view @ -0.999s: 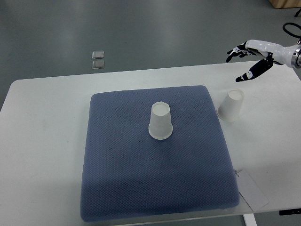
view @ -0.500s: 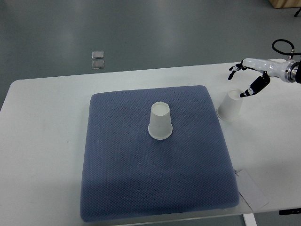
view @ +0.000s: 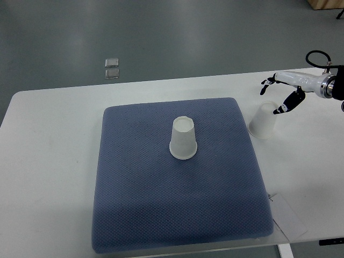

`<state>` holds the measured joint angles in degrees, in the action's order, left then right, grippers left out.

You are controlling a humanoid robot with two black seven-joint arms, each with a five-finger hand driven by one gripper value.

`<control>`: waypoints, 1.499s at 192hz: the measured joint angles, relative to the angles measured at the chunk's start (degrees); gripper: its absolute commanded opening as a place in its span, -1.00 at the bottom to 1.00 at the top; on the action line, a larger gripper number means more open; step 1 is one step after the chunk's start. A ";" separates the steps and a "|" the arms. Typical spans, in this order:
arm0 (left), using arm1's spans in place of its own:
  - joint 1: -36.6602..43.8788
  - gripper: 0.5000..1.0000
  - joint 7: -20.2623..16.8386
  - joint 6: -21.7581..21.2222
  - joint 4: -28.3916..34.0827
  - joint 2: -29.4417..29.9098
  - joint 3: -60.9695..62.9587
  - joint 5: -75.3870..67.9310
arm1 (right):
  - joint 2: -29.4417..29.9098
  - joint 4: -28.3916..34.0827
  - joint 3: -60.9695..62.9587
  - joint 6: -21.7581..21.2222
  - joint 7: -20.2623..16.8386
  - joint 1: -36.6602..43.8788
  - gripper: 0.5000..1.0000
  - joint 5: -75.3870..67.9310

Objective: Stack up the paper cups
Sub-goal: 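Close the right hand fingers around the white paper cup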

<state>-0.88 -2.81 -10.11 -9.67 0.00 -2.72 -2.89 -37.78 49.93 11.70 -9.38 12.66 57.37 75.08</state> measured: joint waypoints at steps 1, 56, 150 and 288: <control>0.00 1.00 0.00 0.00 0.00 0.00 0.00 0.00 | 0.03 -0.03 -0.04 0.02 0.00 0.00 0.57 0.00; 0.00 1.00 0.00 0.00 0.00 0.00 0.00 0.00 | 1.34 -1.20 -1.23 0.24 -0.01 -0.12 0.57 -0.02; 0.00 1.00 0.00 0.00 0.00 0.00 0.00 0.00 | 2.58 -3.63 -1.58 0.28 0.08 -0.16 0.58 0.78; 0.00 1.00 0.00 0.00 0.00 0.00 0.00 0.00 | 6.86 -7.84 -5.82 3.73 0.08 -0.38 0.55 0.95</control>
<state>-0.88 -2.81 -10.11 -9.67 0.00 -2.72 -2.89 -30.93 42.09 5.88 -5.65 12.75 57.00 76.03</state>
